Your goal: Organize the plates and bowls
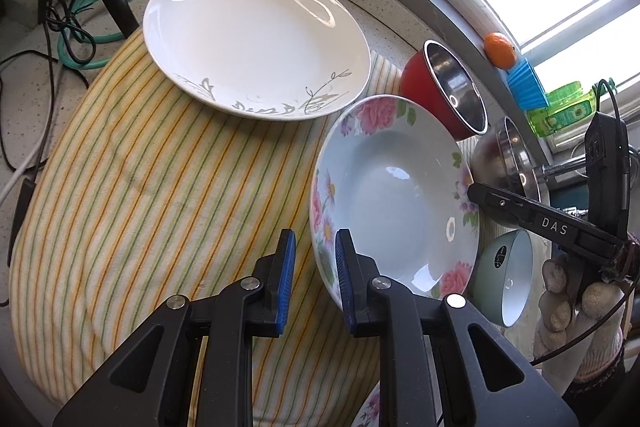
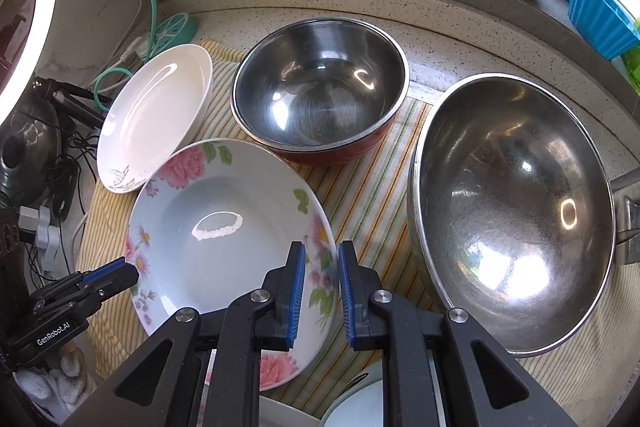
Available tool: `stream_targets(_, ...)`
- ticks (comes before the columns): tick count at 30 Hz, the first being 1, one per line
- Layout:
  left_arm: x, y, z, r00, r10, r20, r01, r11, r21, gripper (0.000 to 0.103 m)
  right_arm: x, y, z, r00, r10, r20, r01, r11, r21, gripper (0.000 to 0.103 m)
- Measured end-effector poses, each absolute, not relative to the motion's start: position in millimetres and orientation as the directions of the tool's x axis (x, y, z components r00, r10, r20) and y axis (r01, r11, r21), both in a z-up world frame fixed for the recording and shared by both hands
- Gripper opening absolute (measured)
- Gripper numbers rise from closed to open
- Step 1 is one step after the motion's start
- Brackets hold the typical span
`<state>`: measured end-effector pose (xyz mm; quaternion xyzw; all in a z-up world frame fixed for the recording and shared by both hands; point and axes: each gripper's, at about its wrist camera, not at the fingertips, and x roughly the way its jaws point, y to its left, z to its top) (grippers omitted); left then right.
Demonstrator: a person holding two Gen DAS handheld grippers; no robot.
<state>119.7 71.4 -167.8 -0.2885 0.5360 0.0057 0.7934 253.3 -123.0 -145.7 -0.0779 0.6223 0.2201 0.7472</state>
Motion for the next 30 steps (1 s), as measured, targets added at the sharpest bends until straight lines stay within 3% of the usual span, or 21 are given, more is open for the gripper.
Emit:
stream_targets(7, 123.3, 70.7, -169.8, 0.423, -0.303, -0.854, -0.310, 0.837, -0.451, 0.018, 249.7, -117.1, -149.6, 0.126, 0.206, -0.970, -0.448, 0.885, 0.130, 0.015)
stream_targets(13, 125.2, 69.6, -168.5, 0.418, -0.297, -0.859, -0.298, 0.848, -0.438, 0.011, 252.5, -117.1, -151.1, 0.124, 0.208, -0.970, -0.443, 0.887, 0.133, 0.011)
stream_targets(30, 130.7, 64.9, -166.1, 0.402, -0.256, -0.879, -0.305, 0.868, -0.392, 0.010, 250.5, -108.8, -152.1, 0.125, 0.190, -0.974, -0.463, 0.879, 0.112, 0.011)
